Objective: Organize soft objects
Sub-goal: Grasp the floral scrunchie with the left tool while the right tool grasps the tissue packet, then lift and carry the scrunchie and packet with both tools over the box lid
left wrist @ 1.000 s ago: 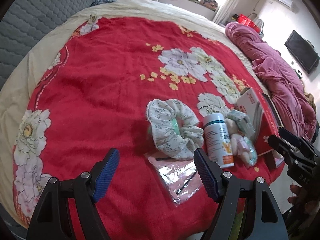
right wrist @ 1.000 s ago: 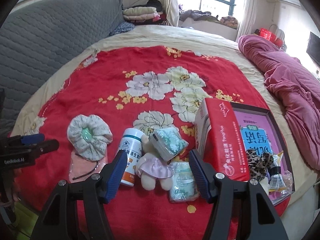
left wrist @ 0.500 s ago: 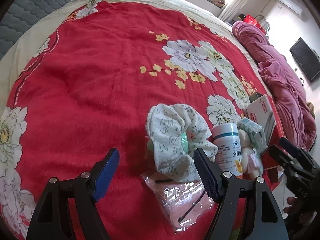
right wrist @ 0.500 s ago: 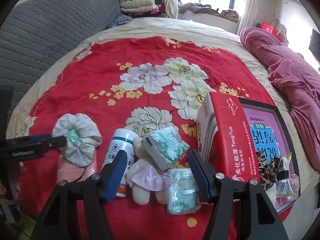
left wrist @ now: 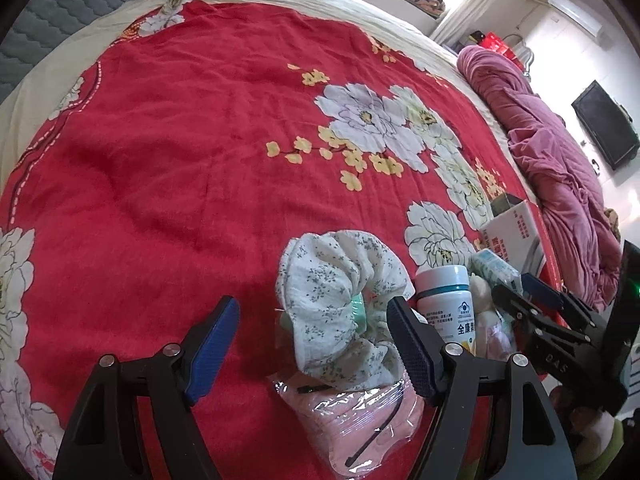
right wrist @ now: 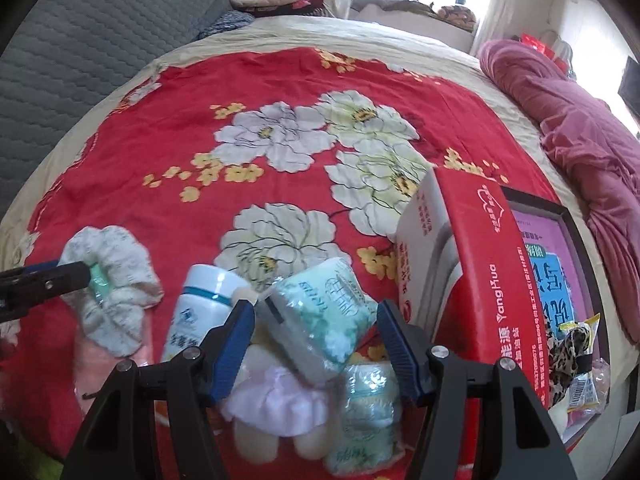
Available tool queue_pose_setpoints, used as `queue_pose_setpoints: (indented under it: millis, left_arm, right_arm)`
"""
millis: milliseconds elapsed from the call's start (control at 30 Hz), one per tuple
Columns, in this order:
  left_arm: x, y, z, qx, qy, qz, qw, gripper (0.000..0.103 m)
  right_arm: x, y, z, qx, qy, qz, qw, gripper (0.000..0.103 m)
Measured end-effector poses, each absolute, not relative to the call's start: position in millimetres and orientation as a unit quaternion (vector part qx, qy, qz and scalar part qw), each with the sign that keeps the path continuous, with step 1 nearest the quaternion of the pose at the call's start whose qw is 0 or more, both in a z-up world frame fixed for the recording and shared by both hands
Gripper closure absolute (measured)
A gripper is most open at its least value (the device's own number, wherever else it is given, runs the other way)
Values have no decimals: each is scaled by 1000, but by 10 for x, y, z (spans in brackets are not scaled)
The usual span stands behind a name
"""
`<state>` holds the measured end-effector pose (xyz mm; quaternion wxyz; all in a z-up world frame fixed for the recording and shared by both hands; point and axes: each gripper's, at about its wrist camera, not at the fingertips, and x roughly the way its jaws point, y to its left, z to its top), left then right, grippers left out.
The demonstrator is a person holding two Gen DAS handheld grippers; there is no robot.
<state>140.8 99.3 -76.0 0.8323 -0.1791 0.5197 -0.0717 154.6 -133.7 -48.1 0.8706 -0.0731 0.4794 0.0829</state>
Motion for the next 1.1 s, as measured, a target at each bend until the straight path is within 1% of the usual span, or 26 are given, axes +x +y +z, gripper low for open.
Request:
queue_pose_setpoints:
  millis: [100, 167, 200, 267, 300, 367, 433, 567, 833, 967, 1100]
  left_arm:
    - [1405, 963, -780, -179, 521, -79, 831, 36]
    - [1406, 950, -787, -177, 521, -79, 831, 40]
    - [1409, 950, -790, -179, 521, -79, 831, 42]
    - [1414, 946, -787, -182, 520, -85, 830, 49]
    - [1414, 949, -785, -181, 519, -85, 831, 49]
    - [1419, 951, -780, -179, 519, -84, 832, 53]
    - [1424, 962, -776, -185, 518, -85, 831, 55]
    - [1415, 962, -755, -184, 517, -88, 831, 58]
    - [1337, 922, -639, -170, 505, -94, 841, 58]
    - [1330, 883, -664, -153, 508, -93, 843, 58]
    - [1319, 901, -695, -156, 510, -88, 841, 57]
  right_arm:
    - [1567, -1357, -510, -80, 478, 80, 871, 40]
    - [1582, -1362, -539, -80, 484, 80, 868, 42]
    - [1586, -1365, -557, -78, 486, 82, 867, 46]
    - [1579, -1360, -559, -81, 484, 80, 868, 53]
    - [1575, -1357, -550, -77, 482, 86, 868, 62]
    - [1575, -1358, -549, -74, 484, 86, 868, 67]
    - [1568, -1365, -550, -74, 484, 84, 868, 73]
    - [1488, -1437, -462, -57, 470, 92, 876, 75]
    - [1241, -1516, -155, -28, 444, 117, 888, 76]
    - [1194, -1527, -155, -26, 448, 119, 886, 76]
    - [1179, -1520, -204, -25, 454, 120, 882, 76]
